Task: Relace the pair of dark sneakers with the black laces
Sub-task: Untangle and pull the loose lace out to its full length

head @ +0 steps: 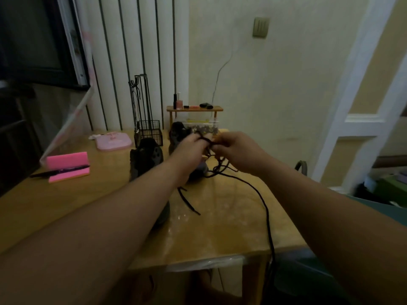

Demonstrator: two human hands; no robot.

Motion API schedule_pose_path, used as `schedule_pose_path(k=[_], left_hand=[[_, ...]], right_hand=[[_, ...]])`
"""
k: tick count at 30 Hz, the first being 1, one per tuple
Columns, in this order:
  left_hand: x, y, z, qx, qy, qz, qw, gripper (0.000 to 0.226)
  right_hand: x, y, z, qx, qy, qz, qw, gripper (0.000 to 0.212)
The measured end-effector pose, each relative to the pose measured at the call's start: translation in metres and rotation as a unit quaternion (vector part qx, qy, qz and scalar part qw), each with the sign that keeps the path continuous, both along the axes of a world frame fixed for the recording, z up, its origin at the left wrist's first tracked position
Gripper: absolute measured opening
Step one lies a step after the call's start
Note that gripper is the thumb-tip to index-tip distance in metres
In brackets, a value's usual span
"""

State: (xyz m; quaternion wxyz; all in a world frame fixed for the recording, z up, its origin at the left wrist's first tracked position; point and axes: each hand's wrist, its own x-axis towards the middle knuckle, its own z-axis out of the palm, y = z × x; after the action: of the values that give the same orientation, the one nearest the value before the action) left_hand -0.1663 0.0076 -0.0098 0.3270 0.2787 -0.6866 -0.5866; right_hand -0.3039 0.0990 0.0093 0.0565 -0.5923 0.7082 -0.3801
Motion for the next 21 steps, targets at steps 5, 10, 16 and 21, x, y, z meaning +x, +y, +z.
schedule_pose_path(k=[5,10,16,21], left_hand=[[-0.006,0.015,0.004,-0.061,-0.031,-0.009,0.998,0.034],[-0.014,0.017,-0.001,-0.098,-0.043,0.061,0.992,0.023],[-0.009,-0.006,0.028,0.090,0.157,0.162,0.970,0.033],[0.012,-0.023,0.062,0.216,0.311,0.086,0.922,0.027]], right_hand=[[0.002,-0.004,0.000,-0.028,0.004,-0.016,0.999,0.007],[0.007,-0.006,-0.013,-0.032,0.003,-0.037,0.999,0.010],[-0.013,-0.003,-0.049,0.062,-0.011,-0.053,0.997,0.007],[-0.040,-0.003,-0.080,0.161,0.055,-0.101,0.980,0.021]])
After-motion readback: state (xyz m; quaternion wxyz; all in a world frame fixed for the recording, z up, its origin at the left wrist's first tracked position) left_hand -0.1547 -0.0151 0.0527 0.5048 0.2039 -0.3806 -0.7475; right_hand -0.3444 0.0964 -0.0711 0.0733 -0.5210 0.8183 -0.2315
